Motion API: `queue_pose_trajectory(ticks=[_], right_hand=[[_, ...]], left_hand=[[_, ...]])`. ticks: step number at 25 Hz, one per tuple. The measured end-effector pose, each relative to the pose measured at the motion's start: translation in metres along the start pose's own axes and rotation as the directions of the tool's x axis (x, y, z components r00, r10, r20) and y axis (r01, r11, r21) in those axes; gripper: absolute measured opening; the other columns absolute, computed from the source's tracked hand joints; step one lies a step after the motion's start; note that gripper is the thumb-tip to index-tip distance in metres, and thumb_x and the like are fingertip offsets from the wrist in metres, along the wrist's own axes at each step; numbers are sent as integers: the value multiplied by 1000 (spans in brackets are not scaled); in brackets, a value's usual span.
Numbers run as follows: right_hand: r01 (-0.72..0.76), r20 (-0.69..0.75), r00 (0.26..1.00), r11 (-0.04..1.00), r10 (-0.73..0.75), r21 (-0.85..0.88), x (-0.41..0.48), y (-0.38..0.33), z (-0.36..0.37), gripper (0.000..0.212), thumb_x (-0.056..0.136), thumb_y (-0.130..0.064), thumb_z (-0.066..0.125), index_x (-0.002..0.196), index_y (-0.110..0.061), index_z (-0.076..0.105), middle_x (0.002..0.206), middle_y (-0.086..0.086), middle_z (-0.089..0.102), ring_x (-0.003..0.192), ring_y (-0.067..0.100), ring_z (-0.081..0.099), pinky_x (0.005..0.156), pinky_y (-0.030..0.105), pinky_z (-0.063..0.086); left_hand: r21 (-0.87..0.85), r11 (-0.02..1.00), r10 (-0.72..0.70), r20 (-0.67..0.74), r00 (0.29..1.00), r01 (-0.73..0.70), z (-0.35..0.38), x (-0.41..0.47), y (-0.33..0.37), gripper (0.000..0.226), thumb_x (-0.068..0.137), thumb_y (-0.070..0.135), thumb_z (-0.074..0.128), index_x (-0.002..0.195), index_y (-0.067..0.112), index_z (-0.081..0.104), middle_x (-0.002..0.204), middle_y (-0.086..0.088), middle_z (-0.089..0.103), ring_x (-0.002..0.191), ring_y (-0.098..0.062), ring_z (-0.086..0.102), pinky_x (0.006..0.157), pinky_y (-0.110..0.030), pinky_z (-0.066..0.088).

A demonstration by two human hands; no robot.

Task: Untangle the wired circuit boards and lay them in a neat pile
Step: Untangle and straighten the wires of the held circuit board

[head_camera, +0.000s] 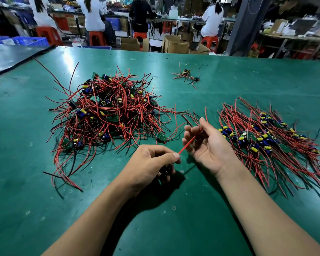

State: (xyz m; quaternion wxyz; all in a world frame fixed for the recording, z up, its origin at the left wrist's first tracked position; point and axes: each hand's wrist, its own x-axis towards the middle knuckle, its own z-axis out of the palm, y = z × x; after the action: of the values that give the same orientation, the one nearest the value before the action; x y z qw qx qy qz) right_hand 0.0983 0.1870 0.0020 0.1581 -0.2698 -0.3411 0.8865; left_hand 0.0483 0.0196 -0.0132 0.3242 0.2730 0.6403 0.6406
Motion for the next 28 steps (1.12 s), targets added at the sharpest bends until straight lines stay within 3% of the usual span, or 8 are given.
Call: queue_pose_trajectory(ticks=[6, 9, 13, 16, 19, 21, 25, 28], right_hand=[[-150, 54, 989, 959, 141, 239, -2, -3, 1, 50, 100, -23, 55, 53, -8, 55, 74, 13, 74, 51, 17, 68, 46, 30, 57], [-60, 71, 996, 995, 54, 83, 0, 3, 0, 45, 99, -43, 55, 77, -6, 67, 82, 9, 76, 62, 16, 72, 53, 30, 60], [9, 142, 990, 987, 14, -159, -1, 9, 1, 61, 75, -58, 70, 106, -5, 70, 101, 9, 73, 85, 21, 73, 73, 37, 63], [64, 166, 986, 956, -16, -286, -4, 13, 3, 65, 66, -55, 76, 107, -5, 70, 99, 6, 73, 86, 21, 73, 71, 38, 63], [177, 209, 973, 896, -98, -408, -11, 18, 6, 56, 64, -49, 80, 102, -9, 69, 91, 2, 72, 76, 16, 70, 63, 31, 60], [292, 219, 955, 781, -202, -552, -15, 24, 9, 51, 68, -44, 82, 106, -14, 67, 94, 0, 69, 73, 10, 67, 68, 26, 58], [423, 275, 849, 270, -451, -865, -15, 42, 11, 51, 73, -32, 88, 115, -25, 61, 105, -5, 57, 79, -8, 59, 72, 3, 42], [477, 354, 780, 123, -516, -870, -11, 46, 9, 33, 82, -20, 81, 112, -22, 68, 107, -3, 64, 85, -4, 60, 79, 2, 41]], left_hand=[[2, 1000, -1, 1, 1000, 0, -2, 1, -2, 18, 90, 13, 65, 75, 7, 73, 57, -9, 62, 45, -19, 54, 45, -21, 42], [-27, 1000, -2, -78, 997, 0, -1, 4, -5, 18, 92, 13, 64, 80, 3, 72, 59, -9, 63, 47, -19, 57, 47, -21, 45], [-233, 973, -48, -184, 982, 4, 3, 9, -3, 26, 97, 23, 57, 87, 3, 69, 64, -12, 65, 49, -18, 60, 47, -23, 51], [-408, 912, -129, -183, 975, 44, 0, 12, 1, 45, 100, 42, 45, 92, 5, 69, 74, -17, 70, 57, -22, 66, 55, -29, 57], [-470, 879, -164, -136, 977, 82, -3, 14, 2, 60, 100, 54, 32, 106, 5, 66, 88, -17, 73, 69, -23, 70, 62, -32, 59], [-496, 864, -168, -130, 977, 82, -5, 16, 3, 66, 98, 60, 27, 120, 7, 60, 102, -19, 73, 82, -25, 72, 71, -35, 59], [-546, 833, -179, -111, 978, 90, -10, 19, 3, 71, 95, 67, 24, 132, 13, 51, 112, -17, 71, 109, -33, 66, 84, -36, 56], [-519, 850, -167, -99, 981, 92, -8, 21, 3, 72, 95, 67, 23, 139, 15, 47, 126, -15, 65, 111, -26, 65, 101, -43, 48]])
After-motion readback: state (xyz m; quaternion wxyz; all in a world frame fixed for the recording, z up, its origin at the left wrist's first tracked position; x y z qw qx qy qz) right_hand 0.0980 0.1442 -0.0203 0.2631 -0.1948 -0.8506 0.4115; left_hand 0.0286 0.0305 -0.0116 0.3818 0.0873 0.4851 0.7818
